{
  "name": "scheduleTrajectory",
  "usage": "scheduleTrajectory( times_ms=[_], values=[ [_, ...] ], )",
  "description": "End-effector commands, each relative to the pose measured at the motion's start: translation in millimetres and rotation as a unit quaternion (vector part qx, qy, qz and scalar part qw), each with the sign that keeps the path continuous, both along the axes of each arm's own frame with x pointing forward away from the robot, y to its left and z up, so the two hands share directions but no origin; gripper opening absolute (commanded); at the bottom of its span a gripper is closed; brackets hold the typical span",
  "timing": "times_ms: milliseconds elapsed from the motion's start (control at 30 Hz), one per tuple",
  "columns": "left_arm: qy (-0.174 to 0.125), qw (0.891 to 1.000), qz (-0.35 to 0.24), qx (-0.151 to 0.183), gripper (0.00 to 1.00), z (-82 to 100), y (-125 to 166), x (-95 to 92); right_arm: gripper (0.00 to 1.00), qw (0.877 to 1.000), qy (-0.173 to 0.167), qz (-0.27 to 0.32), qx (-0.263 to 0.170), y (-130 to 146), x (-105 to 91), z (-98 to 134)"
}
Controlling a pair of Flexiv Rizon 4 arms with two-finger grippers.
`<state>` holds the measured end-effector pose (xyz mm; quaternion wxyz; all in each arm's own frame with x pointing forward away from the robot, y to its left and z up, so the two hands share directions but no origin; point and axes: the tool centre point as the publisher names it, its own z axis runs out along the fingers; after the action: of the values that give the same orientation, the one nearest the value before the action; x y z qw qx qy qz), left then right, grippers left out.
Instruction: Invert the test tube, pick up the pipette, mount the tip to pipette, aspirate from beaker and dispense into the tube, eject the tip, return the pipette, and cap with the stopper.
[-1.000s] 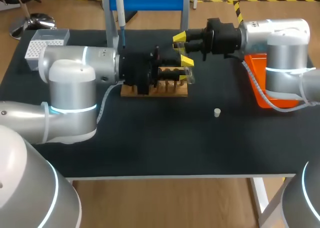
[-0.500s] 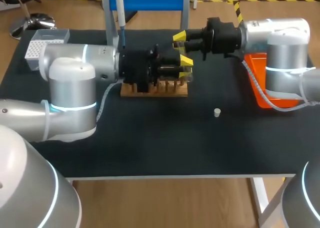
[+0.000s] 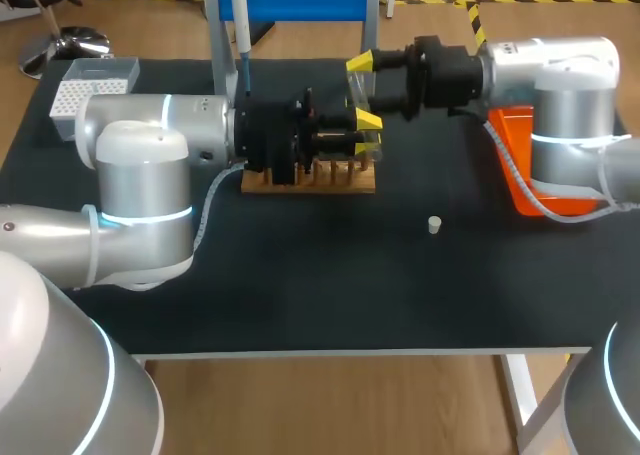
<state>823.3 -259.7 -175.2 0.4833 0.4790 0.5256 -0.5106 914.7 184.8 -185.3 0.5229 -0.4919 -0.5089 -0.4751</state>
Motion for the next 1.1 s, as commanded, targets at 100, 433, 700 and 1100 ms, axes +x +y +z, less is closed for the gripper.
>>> scheduleTrajectory(
  times_ms=[100, 433, 700, 1100],
  values=[
    [-0.001, 1.0, 0.001, 0.0, 0.0, -0.1, -1, 0.4, 1.0, 1.0, -0.027, -0.006, -0.01, -8, -2.7, 1],
    [-0.001, 1.0, 0.001, 0.0, 0.0, -0.1, -1, 0.4, 1.0, 0.988, -0.153, -0.026, 0.018, -44, -9.3, 14],
    [-0.001, 1.0, 0.001, 0.0, 0.0, -0.1, -1, 0.4, 1.0, 0.96, -0.275, 0.001, -0.052, -67, -19.3, -6],
    [-0.001, 1.0, 0.001, 0.0, 0.0, -0.1, -1, 0.4, 1.0, 0.9, -0.399, 0.049, -0.167, -82, -26.7, -46]
  ],
)
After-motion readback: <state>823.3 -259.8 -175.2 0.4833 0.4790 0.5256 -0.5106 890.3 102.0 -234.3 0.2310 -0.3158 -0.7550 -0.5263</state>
